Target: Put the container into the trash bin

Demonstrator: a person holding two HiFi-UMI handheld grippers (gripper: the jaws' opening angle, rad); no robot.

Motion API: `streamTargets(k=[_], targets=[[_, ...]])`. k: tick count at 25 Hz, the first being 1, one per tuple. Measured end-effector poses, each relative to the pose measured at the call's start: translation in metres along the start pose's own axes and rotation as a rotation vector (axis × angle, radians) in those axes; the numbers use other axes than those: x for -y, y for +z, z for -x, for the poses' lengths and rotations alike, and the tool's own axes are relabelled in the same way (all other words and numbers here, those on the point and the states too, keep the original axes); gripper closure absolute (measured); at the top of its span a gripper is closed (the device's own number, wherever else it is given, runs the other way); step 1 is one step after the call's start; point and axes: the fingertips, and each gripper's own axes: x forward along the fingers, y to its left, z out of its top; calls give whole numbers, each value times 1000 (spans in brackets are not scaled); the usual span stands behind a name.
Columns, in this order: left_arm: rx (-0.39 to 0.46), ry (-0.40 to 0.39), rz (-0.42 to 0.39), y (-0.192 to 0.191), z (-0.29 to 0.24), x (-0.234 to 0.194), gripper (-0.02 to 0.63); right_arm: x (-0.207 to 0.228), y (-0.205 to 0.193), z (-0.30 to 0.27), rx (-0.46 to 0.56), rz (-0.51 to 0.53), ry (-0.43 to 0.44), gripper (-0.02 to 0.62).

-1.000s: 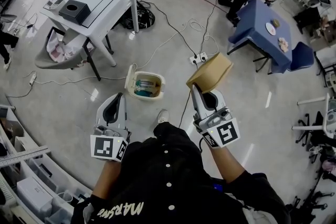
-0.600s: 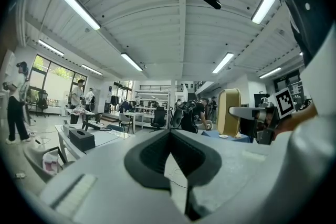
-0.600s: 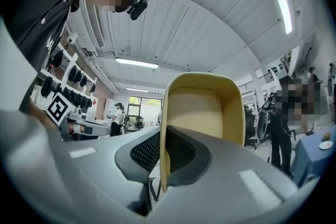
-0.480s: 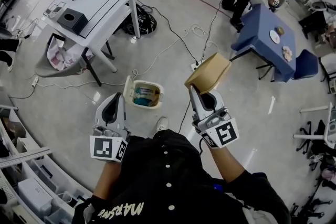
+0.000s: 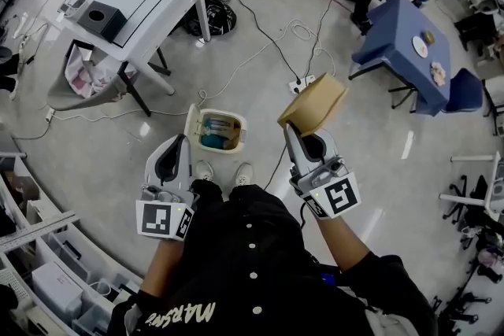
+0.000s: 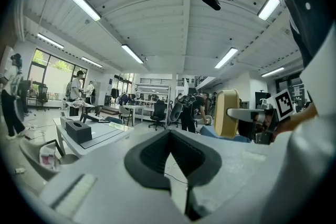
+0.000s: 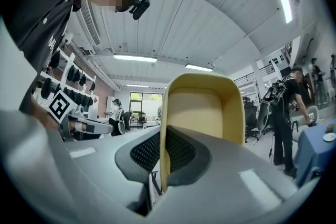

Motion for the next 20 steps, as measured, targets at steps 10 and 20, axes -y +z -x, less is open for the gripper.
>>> streamTargets(k=[10, 20], targets=[[-62, -21, 17, -12, -6, -33, 603, -19, -43, -29, -128, 4, 30, 572], [-155, -67, 16, -51, -6, -26, 603, -39, -128, -65, -244, 83, 129, 572]])
